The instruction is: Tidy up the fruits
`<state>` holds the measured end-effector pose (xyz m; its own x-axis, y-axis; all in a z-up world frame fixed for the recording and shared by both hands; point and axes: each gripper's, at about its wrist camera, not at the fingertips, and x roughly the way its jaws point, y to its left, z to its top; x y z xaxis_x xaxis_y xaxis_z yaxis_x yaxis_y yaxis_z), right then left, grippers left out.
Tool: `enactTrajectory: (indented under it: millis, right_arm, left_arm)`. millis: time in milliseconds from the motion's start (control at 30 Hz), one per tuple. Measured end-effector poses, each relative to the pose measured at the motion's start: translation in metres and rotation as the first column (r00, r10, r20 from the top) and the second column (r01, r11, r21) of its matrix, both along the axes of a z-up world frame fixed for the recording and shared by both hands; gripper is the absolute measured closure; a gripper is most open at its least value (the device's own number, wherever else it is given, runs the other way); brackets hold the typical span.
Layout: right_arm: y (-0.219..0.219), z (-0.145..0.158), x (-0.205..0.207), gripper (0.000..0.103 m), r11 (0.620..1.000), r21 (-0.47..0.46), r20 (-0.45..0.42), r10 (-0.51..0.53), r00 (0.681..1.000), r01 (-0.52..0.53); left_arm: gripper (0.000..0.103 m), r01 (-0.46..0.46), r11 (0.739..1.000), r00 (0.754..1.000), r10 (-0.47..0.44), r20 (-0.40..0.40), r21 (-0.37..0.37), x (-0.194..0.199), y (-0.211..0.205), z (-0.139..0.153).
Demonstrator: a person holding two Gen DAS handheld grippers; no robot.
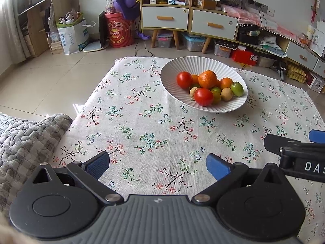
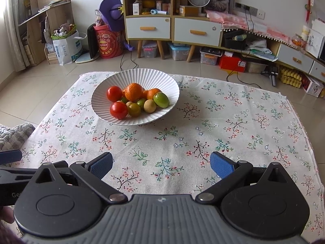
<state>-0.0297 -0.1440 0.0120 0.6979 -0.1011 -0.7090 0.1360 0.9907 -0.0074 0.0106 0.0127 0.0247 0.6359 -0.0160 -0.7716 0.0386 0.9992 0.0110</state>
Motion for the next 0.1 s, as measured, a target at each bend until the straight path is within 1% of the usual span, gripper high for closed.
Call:
enactTrajectory:
  millis: [100]
  right_arm:
    - [0.0008,-0.0002,0.0004,0.001,1.0,-0.001,0.0,-0.002,1.0,0.002]
  left_arm:
    - [0.007,-0.003,1.0,1.0,0.003,-0.007,-0.001,0.0005,0.0013,-0.0009]
